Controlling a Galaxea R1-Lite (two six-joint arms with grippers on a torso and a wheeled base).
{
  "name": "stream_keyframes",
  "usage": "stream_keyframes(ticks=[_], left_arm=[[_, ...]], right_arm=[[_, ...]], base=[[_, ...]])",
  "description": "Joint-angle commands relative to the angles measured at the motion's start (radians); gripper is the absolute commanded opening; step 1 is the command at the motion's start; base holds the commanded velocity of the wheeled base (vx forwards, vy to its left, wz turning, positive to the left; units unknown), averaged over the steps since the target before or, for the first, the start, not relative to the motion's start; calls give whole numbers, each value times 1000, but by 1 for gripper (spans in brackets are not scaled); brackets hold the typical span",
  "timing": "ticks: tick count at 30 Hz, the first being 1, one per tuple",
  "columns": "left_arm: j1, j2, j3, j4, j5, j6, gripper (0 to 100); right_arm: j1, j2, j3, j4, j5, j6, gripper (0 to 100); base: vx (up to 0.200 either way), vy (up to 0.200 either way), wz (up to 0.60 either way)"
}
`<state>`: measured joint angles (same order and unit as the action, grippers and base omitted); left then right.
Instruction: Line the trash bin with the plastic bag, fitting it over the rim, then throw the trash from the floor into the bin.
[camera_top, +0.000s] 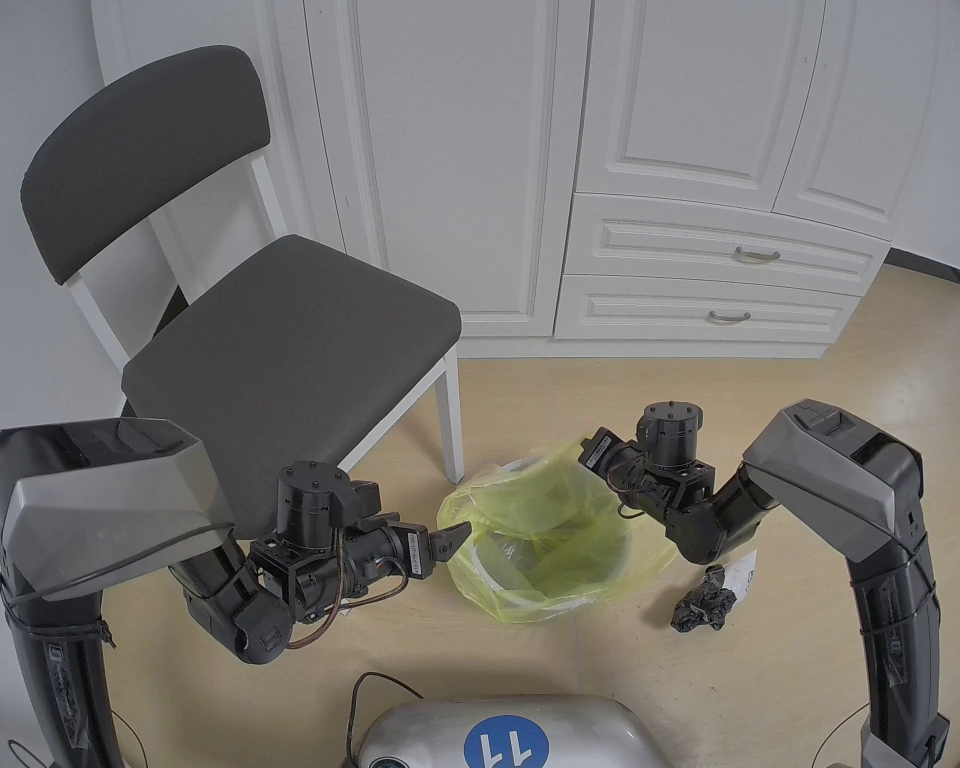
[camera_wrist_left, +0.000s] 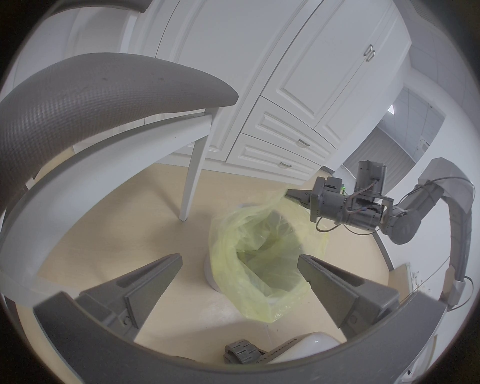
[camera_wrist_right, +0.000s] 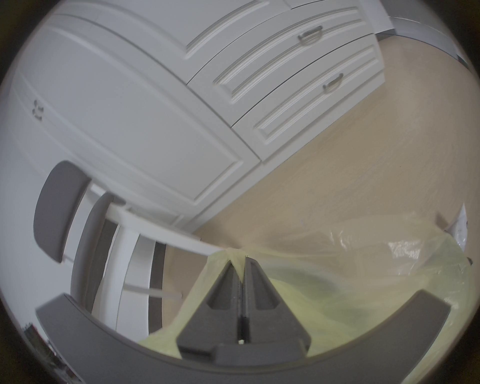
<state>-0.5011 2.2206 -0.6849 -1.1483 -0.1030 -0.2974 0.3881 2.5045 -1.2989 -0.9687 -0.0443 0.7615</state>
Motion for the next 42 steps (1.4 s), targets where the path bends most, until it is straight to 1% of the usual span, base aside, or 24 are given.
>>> stream_keyframes(ticks=[1, 3, 7, 18, 19, 22, 24, 27, 29, 31, 33, 34, 35, 38, 40, 41, 42], left_arm=[[4, 7, 2, -11, 0, 0, 100], [3, 8, 2, -11, 0, 0, 100], [3, 14, -1, -11, 0, 0, 100], [-4, 28, -2, -11, 2, 1, 100], [-5, 28, -2, -11, 2, 1, 100], [-10, 30, -1, -11, 0, 1, 100], [-24, 36, -1, -11, 0, -2, 100], [-50, 47, -2, -18, 6, -5, 100], [-65, 63, -5, -41, 32, -8, 100], [-83, 100, -15, -76, 62, -8, 100], [-88, 106, -18, -80, 65, -8, 100], [-105, 145, -31, -120, 97, -6, 100], [-113, 157, -33, -139, 112, -6, 100], [-125, 166, -36, -145, 117, -8, 100], [-134, 179, -56, -140, 121, -8, 100], [-134, 185, -62, -139, 126, -9, 100], [-134, 200, -87, -136, 155, -8, 100]], right_arm=[[-12, 88, -83, -22, -40, 36, 0], [-31, 100, -125, -21, -57, 64, 0], [-46, 128, -174, -21, -69, 67, 0], [-32, 140, -218, -22, -71, 67, 0], [-32, 134, -215, -22, -71, 67, 100], [-29, 117, -201, -24, -71, 67, 100], [-26, 74, -146, -33, -69, 64, 100], [-18, 10, -53, -108, -46, 53, 100], [-8, -30, 15, -153, -9, 21, 100], [-2, -64, 84, -183, 34, -48, 100], [0, -67, 93, -186, 38, -57, 100], [6, -85, 141, -205, 61, -110, 100], [14, -87, 156, -209, 66, -131, 100], [17, -93, 175, -206, 64, -182, 100], [8, -95, 198, -188, 63, -294, 100], [5, -96, 204, -186, 61, -324, 100], [-11, -98, 228, -177, 55, -432, 100]], base=[[0, 0, 0], [0, 0, 0], [0, 0, 0], [0, 0, 0], [0, 0, 0], [0, 0, 0], [0, 0, 0], [0, 0, 0], [0, 0, 0], [0, 0, 0], [0, 0, 0], [0, 0, 0], [0, 0, 0], [0, 0, 0], [0, 0, 0], [0, 0, 0], [0, 0, 0]])
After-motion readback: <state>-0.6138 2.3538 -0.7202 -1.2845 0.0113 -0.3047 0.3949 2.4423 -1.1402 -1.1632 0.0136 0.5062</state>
